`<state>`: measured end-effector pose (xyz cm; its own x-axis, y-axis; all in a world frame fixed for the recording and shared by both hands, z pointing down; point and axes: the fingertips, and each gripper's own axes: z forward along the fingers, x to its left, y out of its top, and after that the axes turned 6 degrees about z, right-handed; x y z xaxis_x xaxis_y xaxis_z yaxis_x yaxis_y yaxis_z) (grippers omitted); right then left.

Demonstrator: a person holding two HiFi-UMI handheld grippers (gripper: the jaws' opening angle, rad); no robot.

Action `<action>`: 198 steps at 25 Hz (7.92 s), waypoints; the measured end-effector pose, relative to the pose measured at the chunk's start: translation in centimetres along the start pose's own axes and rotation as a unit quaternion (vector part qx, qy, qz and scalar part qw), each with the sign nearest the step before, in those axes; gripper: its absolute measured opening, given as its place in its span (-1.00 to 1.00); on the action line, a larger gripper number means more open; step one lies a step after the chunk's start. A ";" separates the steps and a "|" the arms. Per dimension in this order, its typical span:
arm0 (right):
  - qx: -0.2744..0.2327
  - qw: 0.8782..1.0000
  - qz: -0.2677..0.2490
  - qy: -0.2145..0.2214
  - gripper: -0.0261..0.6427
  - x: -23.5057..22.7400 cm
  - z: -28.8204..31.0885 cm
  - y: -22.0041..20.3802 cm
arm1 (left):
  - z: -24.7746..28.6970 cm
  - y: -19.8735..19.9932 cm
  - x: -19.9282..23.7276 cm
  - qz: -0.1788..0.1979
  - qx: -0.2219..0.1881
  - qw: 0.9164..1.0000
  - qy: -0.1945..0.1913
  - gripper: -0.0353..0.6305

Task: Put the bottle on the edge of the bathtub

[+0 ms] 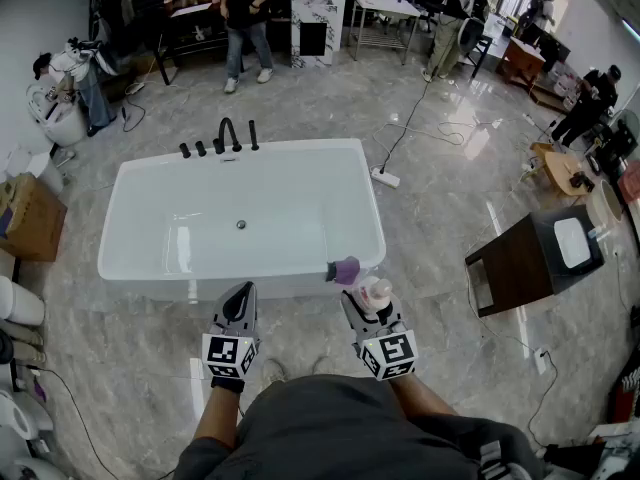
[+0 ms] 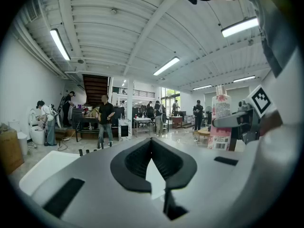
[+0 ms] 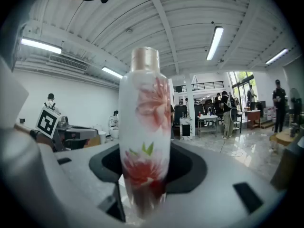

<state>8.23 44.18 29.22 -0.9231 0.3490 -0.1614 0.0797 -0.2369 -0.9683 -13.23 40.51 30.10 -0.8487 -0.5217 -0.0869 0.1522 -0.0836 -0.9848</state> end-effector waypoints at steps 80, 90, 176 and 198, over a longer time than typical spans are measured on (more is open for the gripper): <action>0.031 0.999 -0.005 -0.016 -0.25 -22.0 51.3 0.7 | 38.7 -6.9 20.9 -0.031 0.059 0.998 0.009 -0.90; 0.032 0.999 -0.020 -0.014 -0.25 -26.9 58.6 -2.5 | 41.9 -11.3 20.2 -0.044 0.089 0.995 0.010 -0.90; 0.006 0.999 -0.035 -0.024 -0.25 -40.1 91.5 -22.1 | 54.5 -33.0 21.3 -0.077 0.171 0.982 0.003 -0.90; 0.010 0.999 -0.045 -0.019 -0.17 -39.9 91.4 -21.7 | 54.5 -32.1 21.1 -0.071 0.169 0.983 0.003 -0.90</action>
<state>8.95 -47.47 74.13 -0.9397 0.3355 -0.0666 -0.0113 -0.2251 -0.9743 -8.42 -14.04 68.05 -0.8765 -0.4792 0.0467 0.1896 -0.4327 -0.8814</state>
